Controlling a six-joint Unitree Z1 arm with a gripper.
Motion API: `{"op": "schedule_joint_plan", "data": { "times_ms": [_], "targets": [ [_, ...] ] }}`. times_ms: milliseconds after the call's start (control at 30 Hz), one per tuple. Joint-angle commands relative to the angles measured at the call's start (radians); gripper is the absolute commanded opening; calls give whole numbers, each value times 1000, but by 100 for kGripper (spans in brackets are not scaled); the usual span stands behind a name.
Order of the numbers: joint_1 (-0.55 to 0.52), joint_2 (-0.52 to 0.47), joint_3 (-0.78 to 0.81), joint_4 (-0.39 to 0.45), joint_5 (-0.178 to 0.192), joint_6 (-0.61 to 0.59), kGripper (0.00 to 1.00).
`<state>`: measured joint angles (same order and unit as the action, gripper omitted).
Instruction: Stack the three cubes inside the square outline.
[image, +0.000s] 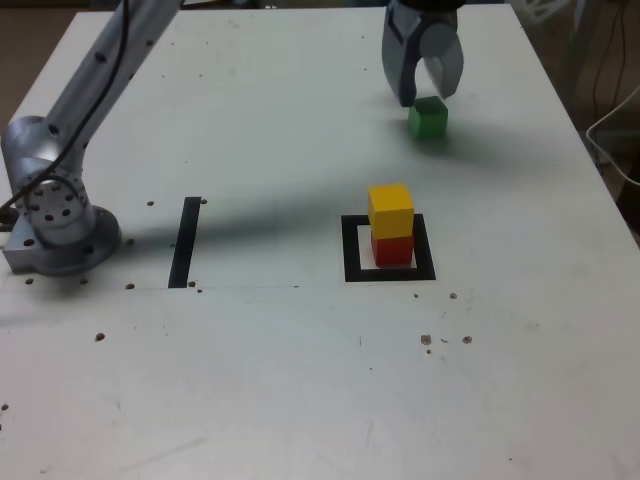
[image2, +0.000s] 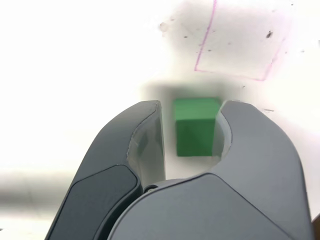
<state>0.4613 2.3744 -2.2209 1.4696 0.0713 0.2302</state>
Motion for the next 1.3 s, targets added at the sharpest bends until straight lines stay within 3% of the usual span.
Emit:
{"op": "schedule_joint_plan", "data": {
  "times_ms": [0,233,333,433,600,700,933,1267],
  "targets": [
    [-3,0,9,5,-3,1,0],
    [-6,-7,11,-12,-7,1,1],
    [-6,-27,13,-20,-3,0,9],
    [-5,-58,28,-17,4,-11,28],
    [-3,-124,60,-19,31,-31,78],
    [-3,-158,71,-27,44,-32,97],
    [-2,-171,79,-55,44,-36,99],
    [-5,-110,106,-92,19,-36,99]
  ]
}}
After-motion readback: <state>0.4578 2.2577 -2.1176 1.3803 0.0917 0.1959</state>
